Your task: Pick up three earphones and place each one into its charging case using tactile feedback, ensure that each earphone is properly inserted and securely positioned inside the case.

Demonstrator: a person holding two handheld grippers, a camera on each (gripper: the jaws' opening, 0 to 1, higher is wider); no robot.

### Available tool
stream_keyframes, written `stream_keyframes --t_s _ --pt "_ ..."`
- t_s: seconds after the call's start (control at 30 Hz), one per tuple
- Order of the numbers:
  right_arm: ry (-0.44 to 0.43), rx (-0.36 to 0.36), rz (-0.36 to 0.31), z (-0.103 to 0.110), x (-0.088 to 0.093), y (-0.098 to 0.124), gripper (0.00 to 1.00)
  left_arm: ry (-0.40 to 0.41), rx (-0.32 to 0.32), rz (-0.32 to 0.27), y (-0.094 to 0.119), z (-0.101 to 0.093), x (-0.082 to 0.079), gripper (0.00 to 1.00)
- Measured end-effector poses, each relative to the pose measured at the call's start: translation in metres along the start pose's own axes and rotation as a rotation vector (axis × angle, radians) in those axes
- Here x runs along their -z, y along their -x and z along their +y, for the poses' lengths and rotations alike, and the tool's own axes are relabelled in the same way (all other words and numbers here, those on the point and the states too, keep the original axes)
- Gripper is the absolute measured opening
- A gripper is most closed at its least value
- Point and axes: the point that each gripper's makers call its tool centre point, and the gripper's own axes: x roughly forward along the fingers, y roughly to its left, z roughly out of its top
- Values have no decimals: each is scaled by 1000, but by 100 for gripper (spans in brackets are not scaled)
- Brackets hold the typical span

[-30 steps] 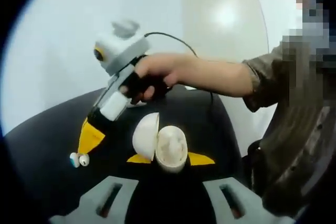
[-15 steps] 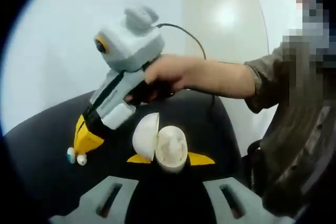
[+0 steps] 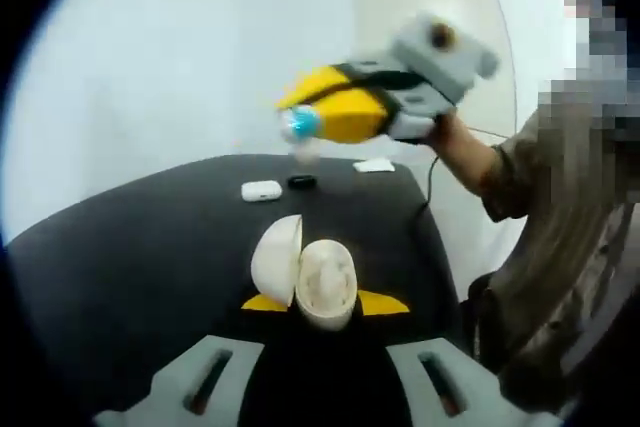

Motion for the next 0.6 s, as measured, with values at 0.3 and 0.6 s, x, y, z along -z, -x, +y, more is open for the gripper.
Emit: stream_keyframes --t_s 0.3,0.6 --pt "293 -60 93 32 17 -8 5 -3 -7 1 -2 -5 -1 19" --pt "493 -83 169 44 21 -14 6 -5 -6 0 -5 -11 -3 19"
